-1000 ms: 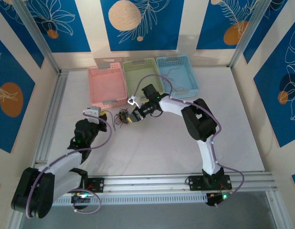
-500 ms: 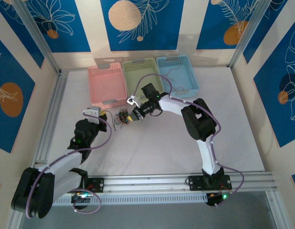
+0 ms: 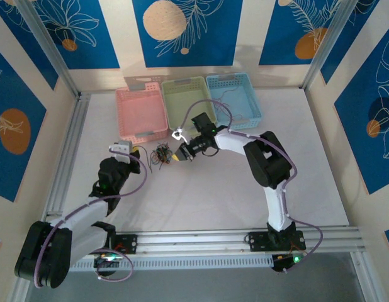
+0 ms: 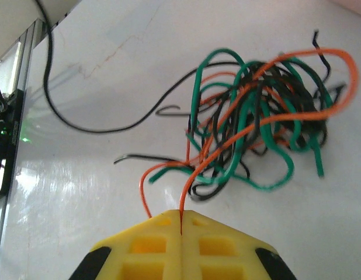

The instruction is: Untangle the cables

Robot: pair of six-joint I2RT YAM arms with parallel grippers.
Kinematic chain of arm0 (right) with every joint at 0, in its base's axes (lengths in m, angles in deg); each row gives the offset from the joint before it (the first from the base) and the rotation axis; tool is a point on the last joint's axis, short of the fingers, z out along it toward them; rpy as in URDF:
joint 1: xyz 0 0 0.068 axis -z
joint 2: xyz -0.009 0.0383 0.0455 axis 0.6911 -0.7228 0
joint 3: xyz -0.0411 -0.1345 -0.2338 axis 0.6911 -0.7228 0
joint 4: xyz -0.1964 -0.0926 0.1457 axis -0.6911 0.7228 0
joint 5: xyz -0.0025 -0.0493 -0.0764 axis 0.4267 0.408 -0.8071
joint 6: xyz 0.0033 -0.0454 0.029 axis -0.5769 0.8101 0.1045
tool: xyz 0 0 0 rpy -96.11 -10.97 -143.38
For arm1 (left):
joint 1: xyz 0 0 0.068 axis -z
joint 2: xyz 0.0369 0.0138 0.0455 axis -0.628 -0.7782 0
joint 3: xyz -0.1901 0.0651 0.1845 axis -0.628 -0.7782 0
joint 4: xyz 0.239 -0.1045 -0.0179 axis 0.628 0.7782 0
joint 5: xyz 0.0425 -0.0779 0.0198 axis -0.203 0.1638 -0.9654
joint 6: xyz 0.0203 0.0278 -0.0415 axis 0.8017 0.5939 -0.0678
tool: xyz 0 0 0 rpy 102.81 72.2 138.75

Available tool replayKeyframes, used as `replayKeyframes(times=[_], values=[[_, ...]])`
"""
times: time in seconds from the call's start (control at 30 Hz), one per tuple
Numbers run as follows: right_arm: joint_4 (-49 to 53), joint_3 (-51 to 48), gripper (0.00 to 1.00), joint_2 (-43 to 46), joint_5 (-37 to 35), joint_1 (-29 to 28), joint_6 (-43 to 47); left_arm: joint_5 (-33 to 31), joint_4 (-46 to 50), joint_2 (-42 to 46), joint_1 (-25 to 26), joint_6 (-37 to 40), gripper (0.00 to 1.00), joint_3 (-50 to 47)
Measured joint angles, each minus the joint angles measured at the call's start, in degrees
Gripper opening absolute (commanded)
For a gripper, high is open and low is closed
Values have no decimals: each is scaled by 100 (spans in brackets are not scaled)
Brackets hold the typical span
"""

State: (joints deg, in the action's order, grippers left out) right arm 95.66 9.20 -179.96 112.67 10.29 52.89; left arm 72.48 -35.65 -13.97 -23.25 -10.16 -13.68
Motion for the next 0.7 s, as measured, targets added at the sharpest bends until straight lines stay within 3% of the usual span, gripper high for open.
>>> replayKeyframes(times=[0.37,0.7], values=[[-1882,-1565,0,1408,-273,1097,-588,-824,291,501,0,0,0,0],[-3195,-2874,0,2446,-1930,1626,-1239,-1991,457,1067,0,-26,0,-142]])
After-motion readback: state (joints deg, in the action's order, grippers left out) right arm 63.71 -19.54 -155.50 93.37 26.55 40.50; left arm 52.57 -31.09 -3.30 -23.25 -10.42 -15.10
